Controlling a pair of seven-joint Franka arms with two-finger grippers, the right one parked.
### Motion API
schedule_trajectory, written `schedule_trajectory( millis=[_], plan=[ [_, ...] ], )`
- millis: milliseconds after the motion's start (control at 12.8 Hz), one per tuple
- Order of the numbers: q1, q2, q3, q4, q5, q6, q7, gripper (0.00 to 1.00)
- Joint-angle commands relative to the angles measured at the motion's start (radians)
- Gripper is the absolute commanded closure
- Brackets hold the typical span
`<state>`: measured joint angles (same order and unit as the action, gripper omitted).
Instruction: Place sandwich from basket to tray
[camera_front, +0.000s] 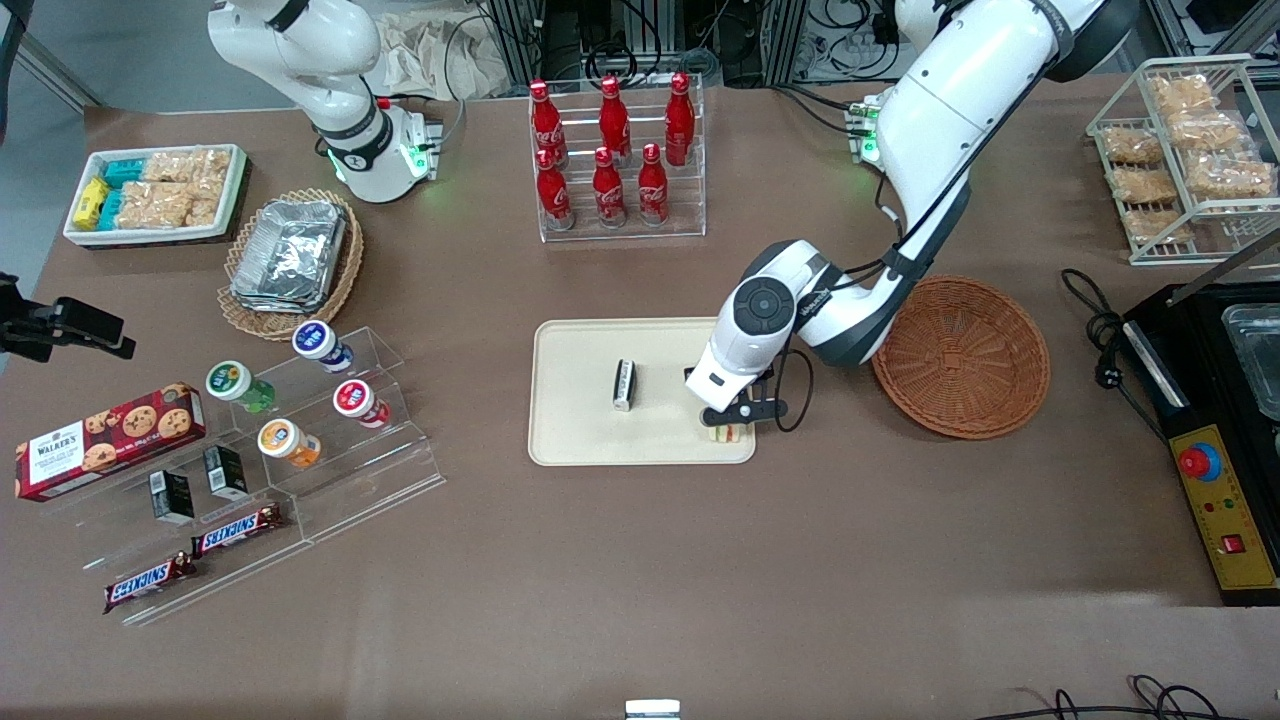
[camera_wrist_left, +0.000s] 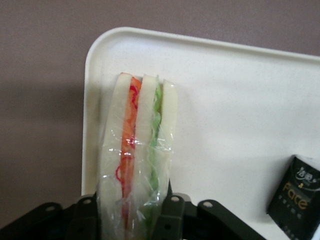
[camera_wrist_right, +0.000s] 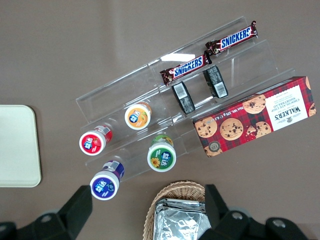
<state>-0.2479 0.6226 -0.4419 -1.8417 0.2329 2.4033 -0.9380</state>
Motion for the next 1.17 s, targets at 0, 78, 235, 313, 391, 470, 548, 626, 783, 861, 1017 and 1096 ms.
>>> schedule_trajectory(
  millis=[0, 78, 235, 313, 391, 470, 548, 626, 783, 861, 1017, 1096],
  plan=[
    [-0.011, -0.038, 0.006, 0.016, 0.017, -0.051, -0.076, 0.00],
    [-0.008, -0.067, 0.006, 0.018, 0.017, -0.081, -0.081, 0.00],
    [0.012, -0.154, 0.006, 0.012, 0.008, -0.146, -0.084, 0.00],
    [0.025, -0.187, 0.005, 0.021, -0.001, -0.201, -0.085, 0.00],
    [0.029, -0.239, 0.006, 0.018, -0.003, -0.257, -0.082, 0.00],
    [0.045, -0.288, 0.006, 0.015, -0.004, -0.333, -0.079, 0.00],
    [0.071, -0.326, 0.005, 0.018, -0.006, -0.384, -0.078, 0.00],
    [0.132, -0.389, -0.010, 0.007, -0.016, -0.409, -0.076, 0.00],
    [0.162, -0.548, -0.002, -0.081, -0.102, -0.431, -0.004, 0.00],
    [0.154, -0.613, 0.064, -0.115, -0.148, -0.434, 0.077, 0.00],
    [0.142, -0.768, 0.213, -0.180, -0.231, -0.498, 0.343, 0.00],
    [0.110, -0.812, 0.304, -0.177, -0.237, -0.563, 0.448, 0.00]
  ],
)
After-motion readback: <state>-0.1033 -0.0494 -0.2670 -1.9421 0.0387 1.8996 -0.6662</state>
